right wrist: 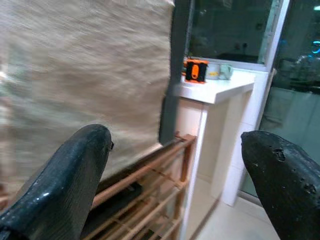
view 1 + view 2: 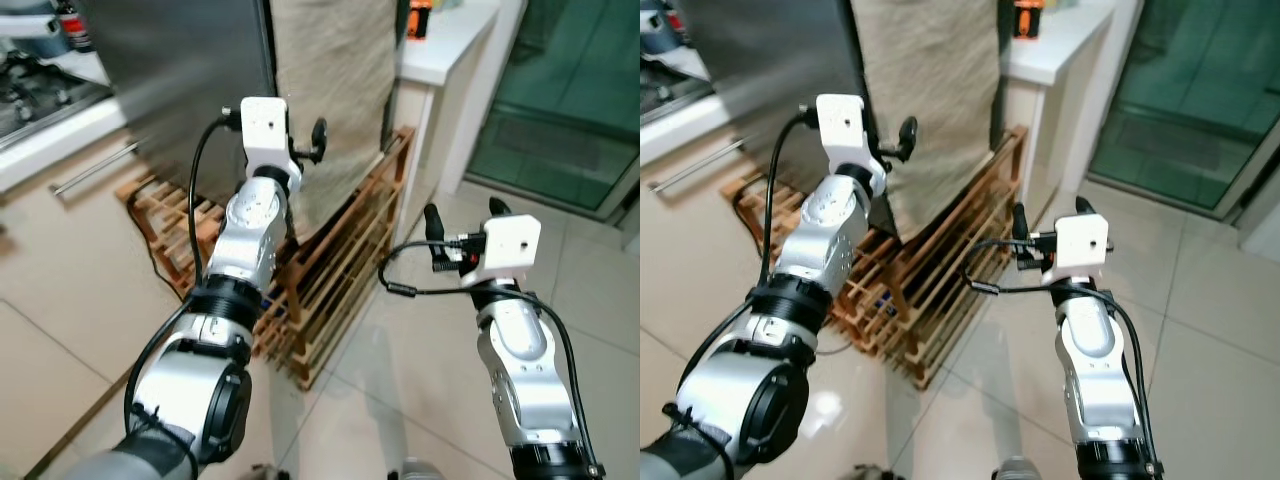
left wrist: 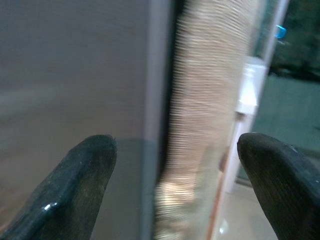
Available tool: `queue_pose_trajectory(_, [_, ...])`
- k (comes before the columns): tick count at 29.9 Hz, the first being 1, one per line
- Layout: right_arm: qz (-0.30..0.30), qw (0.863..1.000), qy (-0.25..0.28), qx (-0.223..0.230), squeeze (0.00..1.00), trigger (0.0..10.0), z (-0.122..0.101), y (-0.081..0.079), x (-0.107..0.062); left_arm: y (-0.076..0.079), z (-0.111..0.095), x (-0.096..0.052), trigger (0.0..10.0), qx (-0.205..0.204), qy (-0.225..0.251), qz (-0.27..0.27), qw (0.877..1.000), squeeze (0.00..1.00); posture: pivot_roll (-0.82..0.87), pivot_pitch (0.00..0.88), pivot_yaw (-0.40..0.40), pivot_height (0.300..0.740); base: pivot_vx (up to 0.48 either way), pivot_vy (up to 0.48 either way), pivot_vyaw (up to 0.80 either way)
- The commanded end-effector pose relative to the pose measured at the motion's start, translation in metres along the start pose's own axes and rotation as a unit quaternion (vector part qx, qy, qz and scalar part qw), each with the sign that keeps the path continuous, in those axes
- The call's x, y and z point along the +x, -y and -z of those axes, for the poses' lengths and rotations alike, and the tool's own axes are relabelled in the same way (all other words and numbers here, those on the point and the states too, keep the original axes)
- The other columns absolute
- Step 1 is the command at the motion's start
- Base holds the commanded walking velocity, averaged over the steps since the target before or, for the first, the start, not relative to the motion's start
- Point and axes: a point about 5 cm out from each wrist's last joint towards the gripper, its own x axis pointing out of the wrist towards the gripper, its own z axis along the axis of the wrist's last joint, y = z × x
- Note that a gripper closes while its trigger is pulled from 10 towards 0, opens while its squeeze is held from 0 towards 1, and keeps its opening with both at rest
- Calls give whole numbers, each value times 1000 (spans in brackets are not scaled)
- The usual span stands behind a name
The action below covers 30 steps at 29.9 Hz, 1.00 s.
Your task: Restocking fridge
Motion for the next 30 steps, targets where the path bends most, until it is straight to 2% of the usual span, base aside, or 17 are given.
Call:
queue_pose_trajectory(1, [3, 1000, 3, 0, 0, 10000, 1, -1, 1, -8, -15, 3, 10000, -9, 27, -26, 999, 0, -193, 14, 94, 727, 0, 0, 0])
queue_pose_trajectory(6, [13, 1000, 3, 6, 0, 10000, 3, -1, 2, -5, -13, 4, 10000, -8, 20, -8, 1000, 0, -186, 11, 103, 727, 0, 0, 0])
queue_pose_trajectory(14, [23, 1000, 9, 11, 0, 10000, 2, -4, 2, 23, -20, 10, 10000, -42, 27, 65, 997, 0, -205, 5, 132, 727, 0, 0, 0])
queue_pose_trajectory(22, [31, 999, 16, 12, 0, 10000, 1, -3, 5, 37, -32, 18, 10000, -59, 42, 89, 993, 0, -215, 0, 139, 727, 0, 0, 0])
queue_pose_trajectory(25, [31, 999, 16, 11, 0, 10000, 1, -3, 6, 39, -32, 18, 10000, -58, 40, 91, 993, 0, -214, 0, 139, 727, 0, 0, 0])
queue_pose_trajectory(27, [31, 999, 18, 12, 0, 10000, 2, -3, 9, 46, -28, 19, 10000, -54, 32, 101, 993, 0, -207, 0, 137, 727, 0, 0, 0])
queue_pose_trajectory(30, [26, 999, 23, 12, 0, 10000, 0, -5, 11, 45, -25, 20, 10000, -54, 20, 89, 994, 0, -206, 0, 138, 727, 0, 0, 0])
